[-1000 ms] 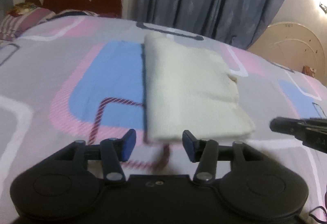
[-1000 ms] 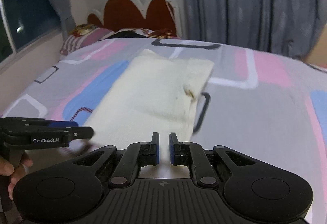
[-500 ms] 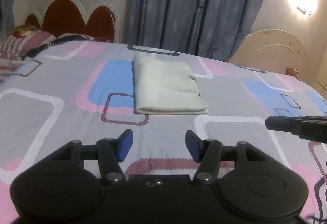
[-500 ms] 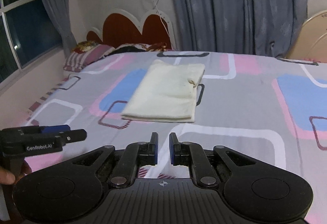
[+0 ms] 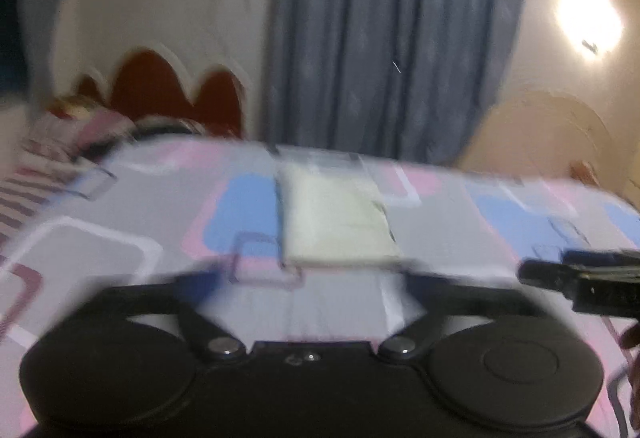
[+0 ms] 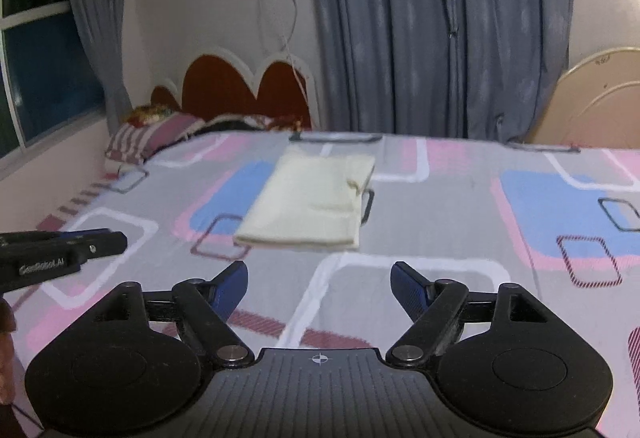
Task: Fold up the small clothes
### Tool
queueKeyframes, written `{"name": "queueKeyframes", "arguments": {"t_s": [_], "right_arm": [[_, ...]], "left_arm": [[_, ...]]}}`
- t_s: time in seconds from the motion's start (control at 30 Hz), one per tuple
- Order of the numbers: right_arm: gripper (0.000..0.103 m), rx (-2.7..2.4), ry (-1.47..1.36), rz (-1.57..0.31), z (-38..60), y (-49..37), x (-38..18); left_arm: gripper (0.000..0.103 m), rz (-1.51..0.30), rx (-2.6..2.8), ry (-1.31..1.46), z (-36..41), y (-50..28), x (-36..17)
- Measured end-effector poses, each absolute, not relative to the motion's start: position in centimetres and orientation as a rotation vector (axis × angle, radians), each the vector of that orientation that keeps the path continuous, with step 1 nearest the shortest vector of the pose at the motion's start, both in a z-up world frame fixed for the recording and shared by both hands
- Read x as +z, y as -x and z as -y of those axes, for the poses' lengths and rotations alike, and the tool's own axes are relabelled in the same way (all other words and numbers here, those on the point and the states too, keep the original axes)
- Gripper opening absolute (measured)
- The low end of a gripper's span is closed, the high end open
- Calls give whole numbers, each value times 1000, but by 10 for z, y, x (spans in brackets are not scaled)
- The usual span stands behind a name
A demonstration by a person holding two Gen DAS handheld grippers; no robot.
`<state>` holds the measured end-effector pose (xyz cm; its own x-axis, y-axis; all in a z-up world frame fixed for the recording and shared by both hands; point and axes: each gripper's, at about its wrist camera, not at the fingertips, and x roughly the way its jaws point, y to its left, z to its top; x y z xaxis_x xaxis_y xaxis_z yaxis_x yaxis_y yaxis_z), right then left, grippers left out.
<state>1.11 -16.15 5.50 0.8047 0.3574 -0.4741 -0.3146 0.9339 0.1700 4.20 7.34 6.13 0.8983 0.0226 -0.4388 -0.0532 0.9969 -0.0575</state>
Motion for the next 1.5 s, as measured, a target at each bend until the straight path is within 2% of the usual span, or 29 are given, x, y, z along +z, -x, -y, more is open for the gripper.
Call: {"name": "queueKeyframes", "arguments": {"t_s": [0.03,0.07,0.13,1.5], "right_arm": [[82,344,-83,-505,162,-9,59],[103,313,-79,-487,162,-6,64],[103,269,-65,-446,164,1,68],[103,291,-75,-459,177,20,76]], "left_arm": [[103,-438,53,61,-72,-40,65],[103,-444,50,56,-72,-39,67],[103,-460,49,67,-74,-40,69],[103,-448,-21,45,-68,-10,77]]}}
